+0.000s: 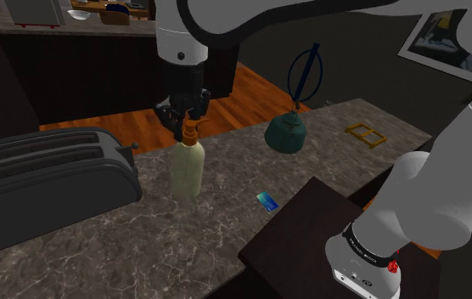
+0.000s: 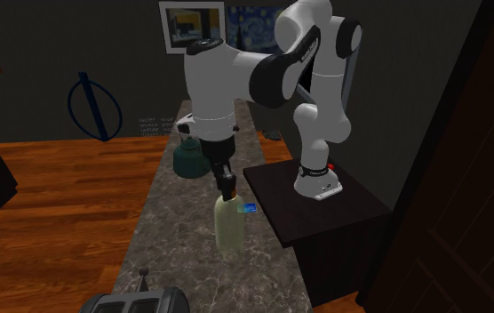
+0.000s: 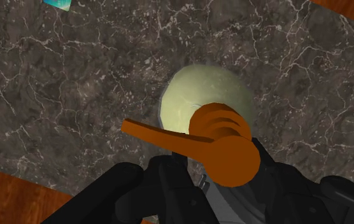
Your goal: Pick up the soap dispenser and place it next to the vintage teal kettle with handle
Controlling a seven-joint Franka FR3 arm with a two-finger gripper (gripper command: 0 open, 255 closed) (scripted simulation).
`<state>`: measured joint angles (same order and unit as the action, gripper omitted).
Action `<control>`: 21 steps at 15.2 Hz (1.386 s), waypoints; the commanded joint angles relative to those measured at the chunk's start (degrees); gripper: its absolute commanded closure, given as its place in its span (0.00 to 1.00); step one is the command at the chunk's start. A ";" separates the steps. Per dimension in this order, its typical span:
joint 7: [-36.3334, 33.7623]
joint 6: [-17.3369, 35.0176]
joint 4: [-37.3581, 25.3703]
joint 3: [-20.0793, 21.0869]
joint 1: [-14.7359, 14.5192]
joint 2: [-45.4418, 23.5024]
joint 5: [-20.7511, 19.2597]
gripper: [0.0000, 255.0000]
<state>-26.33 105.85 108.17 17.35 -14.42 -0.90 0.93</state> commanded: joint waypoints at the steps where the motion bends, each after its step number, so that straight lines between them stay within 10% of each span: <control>1: 0.04 -1.44 -1.35 -0.03 0.03 0.09 0.02 1.00; 21: -0.40 -17.08 -17.80 0.06 -0.06 -0.75 -0.25 1.00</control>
<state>-26.81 89.62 91.23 17.44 -14.53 -1.62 0.69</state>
